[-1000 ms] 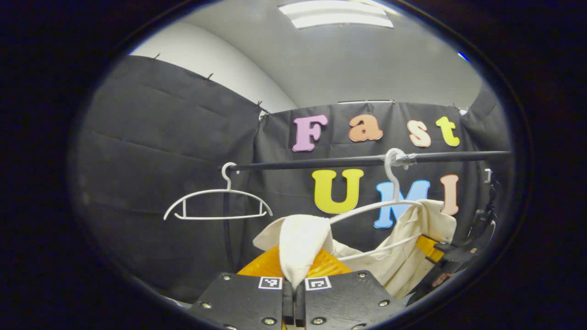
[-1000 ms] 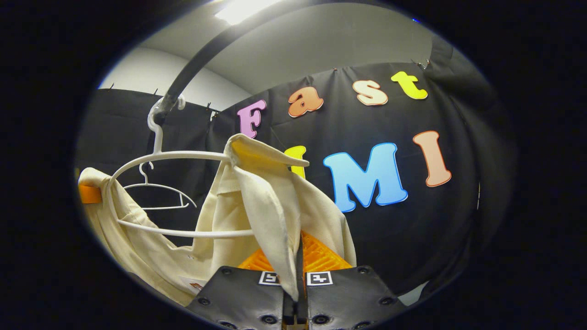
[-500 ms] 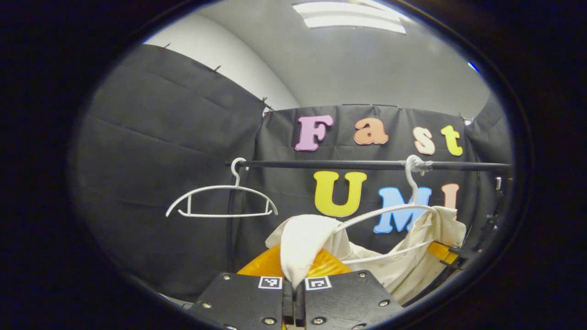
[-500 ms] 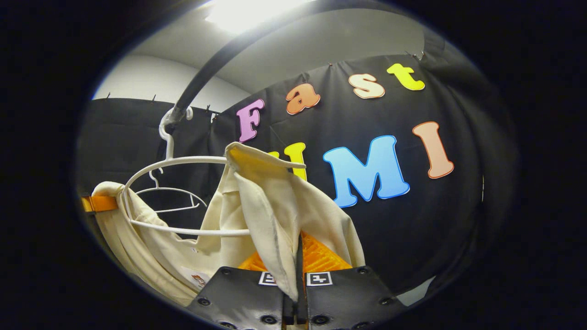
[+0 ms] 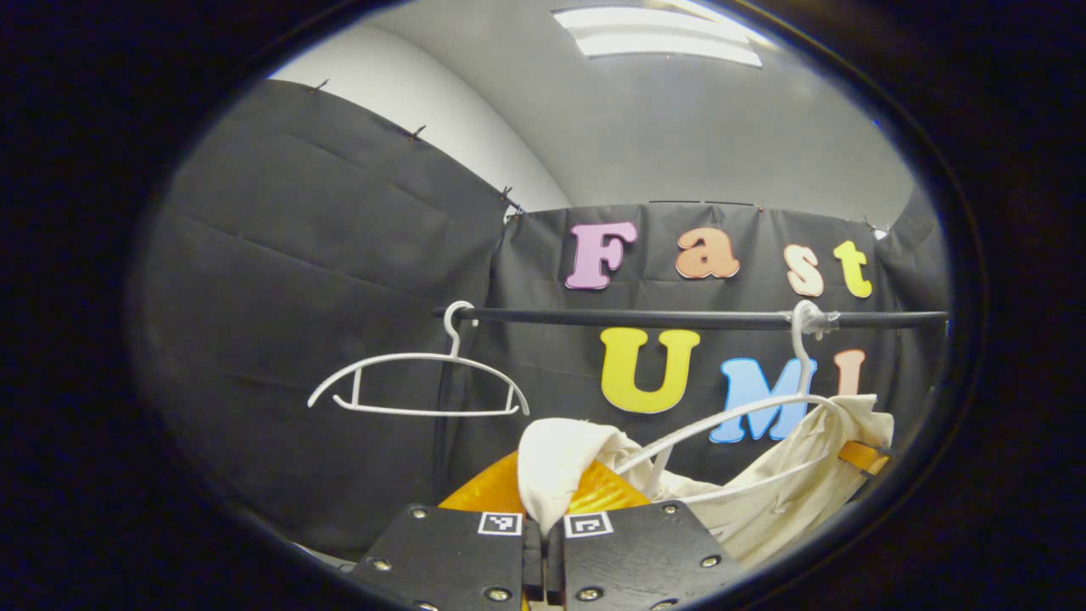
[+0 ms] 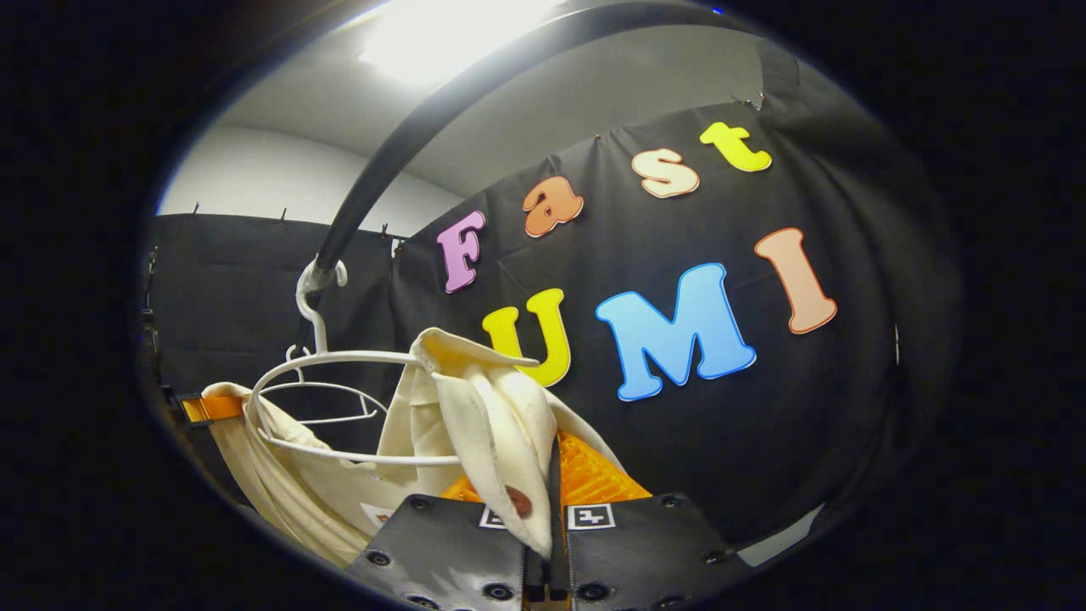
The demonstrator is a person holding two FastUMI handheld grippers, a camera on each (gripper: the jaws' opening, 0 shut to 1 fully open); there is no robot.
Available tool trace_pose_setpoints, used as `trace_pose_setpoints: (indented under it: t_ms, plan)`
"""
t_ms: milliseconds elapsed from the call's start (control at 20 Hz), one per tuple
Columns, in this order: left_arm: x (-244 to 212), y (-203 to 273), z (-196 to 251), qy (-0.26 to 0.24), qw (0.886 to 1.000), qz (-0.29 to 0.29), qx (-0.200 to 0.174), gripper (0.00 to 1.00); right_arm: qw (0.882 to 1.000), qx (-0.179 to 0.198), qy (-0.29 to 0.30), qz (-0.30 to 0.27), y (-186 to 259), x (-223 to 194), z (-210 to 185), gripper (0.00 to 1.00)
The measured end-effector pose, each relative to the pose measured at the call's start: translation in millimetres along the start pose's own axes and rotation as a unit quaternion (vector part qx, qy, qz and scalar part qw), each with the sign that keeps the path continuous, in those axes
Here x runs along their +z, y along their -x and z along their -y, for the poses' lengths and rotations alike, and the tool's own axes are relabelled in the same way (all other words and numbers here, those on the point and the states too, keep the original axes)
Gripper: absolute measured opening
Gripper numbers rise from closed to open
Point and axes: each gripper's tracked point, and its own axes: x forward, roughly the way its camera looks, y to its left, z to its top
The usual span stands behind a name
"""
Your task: Grasp the clothes on the hanger with both hands and then place them into the laundry hamper below.
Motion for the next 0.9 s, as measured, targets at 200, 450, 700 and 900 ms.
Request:
trace_pose_setpoints:
  t_ms: [200, 450, 700, 900]
  plan:
    - [-13.0, 0.7, -10.0, 0.019, 1.0, -0.021, -0.003, 0.04, 0.999, -0.04, -0.015, 0.024, -14.7, 9.7, 16.6, 0.07]
    - [-29.1, -2.0, -3.5, 0.023, 0.998, -0.044, -0.026, 0.04, 0.99, -0.11, -0.057, 0.065, -34.9, 24.9, 52.6, 0.07]
    - [-54.1, -4.8, 11.9, 0.034, 0.996, -0.067, -0.042, 0.03, 0.985, -0.152, -0.045, 0.061, -52.1, 8.5, 78.3, 0.07]
    - [-66.7, -12.9, 18.5, 0.041, 0.995, -0.077, -0.055, 0.04, 0.98, -0.187, -0.034, 0.054, -58.9, -4.9, 106.0, 0.07]
